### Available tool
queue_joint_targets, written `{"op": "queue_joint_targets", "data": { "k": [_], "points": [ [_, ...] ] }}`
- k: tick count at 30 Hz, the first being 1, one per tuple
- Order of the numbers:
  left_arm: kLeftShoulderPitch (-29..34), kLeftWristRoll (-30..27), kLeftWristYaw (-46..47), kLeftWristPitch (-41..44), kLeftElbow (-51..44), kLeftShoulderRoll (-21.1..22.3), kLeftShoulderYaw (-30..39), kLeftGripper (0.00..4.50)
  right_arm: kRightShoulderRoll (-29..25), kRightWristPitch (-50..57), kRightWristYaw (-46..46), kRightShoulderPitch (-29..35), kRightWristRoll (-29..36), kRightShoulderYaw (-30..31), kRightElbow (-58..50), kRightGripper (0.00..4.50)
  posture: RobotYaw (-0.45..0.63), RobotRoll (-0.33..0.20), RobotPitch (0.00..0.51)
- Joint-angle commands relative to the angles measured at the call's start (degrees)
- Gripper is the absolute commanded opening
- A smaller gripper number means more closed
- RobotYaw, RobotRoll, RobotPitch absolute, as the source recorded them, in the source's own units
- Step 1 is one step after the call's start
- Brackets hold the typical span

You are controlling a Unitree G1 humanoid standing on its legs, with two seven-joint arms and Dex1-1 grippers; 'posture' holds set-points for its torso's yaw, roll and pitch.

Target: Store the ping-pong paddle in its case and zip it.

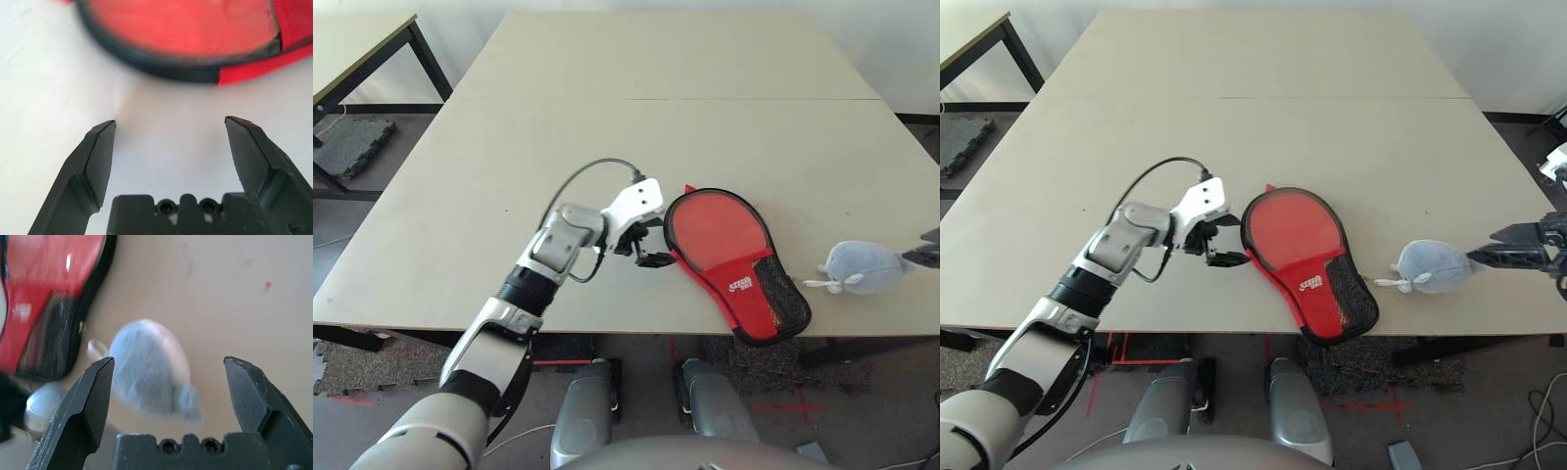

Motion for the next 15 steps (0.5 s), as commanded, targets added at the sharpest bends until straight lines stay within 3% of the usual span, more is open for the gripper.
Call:
{"op": "queue_joint_targets", "data": {
  "k": [1,5,11,15],
  "points": [
    [1.37,-2.30,3.54,2.87,-2.30,1.98,5.12,4.50,4.98,-5.77,-12.92,-3.84,0.44,-6.20,5.73,4.46,0.05,0.000,0.139],
    [3.19,-2.06,14.02,-4.29,1.14,0.10,11.86,4.50,12.31,-15.97,-27.69,-3.99,0.16,-11.80,8.94,4.46,0.06,0.000,0.139],
    [2.75,-2.28,42.72,-22.00,9.93,-9.04,27.05,4.50,23.24,-28.71,-46.90,-0.84,0.77,-18.80,7.33,4.46,0.06,0.000,0.134],
    [2.32,1.23,56.35,-33.51,16.49,-10.77,29.63,4.50,29.45,-37.69,-60.19,-0.40,-1.00,-20.35,8.83,4.46,0.04,0.000,0.129]
  ]
}}
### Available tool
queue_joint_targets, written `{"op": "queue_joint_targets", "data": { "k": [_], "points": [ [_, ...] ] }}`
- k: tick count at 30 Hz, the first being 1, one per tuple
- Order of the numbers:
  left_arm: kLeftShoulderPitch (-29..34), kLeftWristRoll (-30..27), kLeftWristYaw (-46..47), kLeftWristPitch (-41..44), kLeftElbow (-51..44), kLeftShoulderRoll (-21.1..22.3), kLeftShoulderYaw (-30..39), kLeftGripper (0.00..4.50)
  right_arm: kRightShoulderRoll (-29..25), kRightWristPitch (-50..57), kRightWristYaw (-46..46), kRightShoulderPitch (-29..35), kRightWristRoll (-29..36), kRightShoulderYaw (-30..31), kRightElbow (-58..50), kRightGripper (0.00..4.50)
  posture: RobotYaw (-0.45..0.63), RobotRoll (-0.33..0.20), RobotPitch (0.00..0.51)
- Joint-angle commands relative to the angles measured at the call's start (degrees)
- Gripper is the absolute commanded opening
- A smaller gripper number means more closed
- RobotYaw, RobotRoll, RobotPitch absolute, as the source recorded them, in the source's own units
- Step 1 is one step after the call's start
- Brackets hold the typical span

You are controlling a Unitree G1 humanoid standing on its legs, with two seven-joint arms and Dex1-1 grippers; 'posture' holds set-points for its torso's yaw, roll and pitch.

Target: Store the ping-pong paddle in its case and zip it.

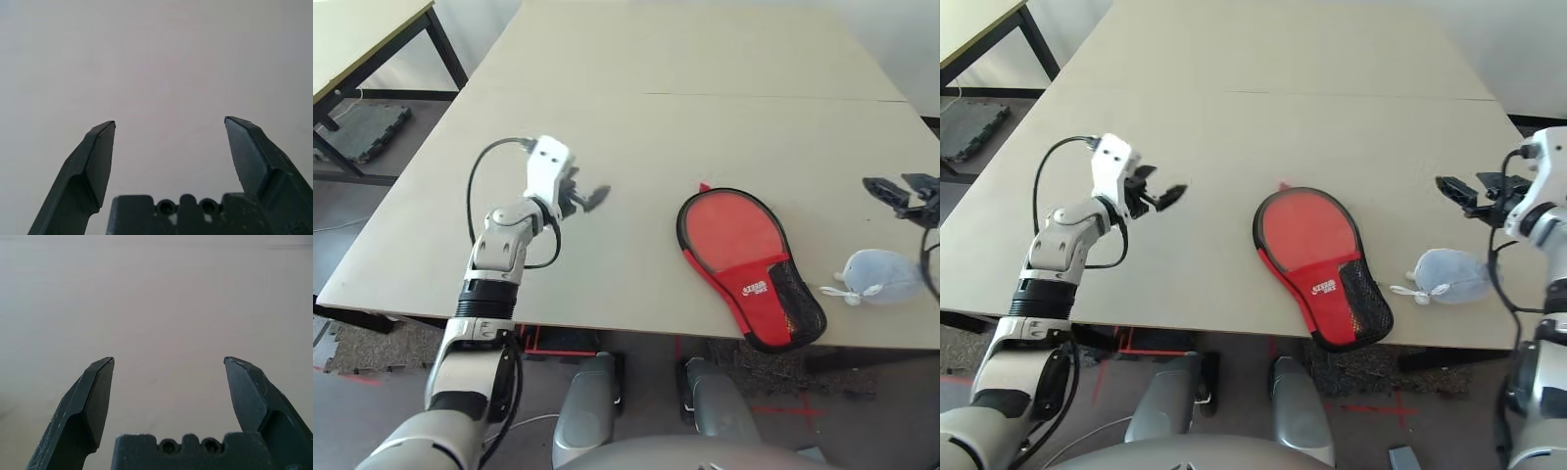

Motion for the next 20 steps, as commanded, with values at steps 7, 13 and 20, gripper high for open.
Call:
{"op": "queue_joint_targets", "data": {
  "k": [7,13,20],
  "points": [
    [-4.08,2.57,18.28,-17.72,17.67,0.16,2.94,4.50,6.29,-11.78,-17.86,-1.05,-3.30,-0.84,4.37,4.46,0.02,0.000,0.117],
    [-5.62,1.36,17.91,-21.52,23.42,0.71,2.54,4.50,8.22,-12.78,-18.75,-2.29,-2.99,-0.44,6.16,4.46,0.02,0.000,0.105],
    [-7.04,0.38,16.94,-22.77,26.12,0.30,2.03,4.50,8.92,-12.89,-18.87,-3.41,-1.70,-0.95,6.72,4.46,0.00,0.000,0.097]
  ]
}}
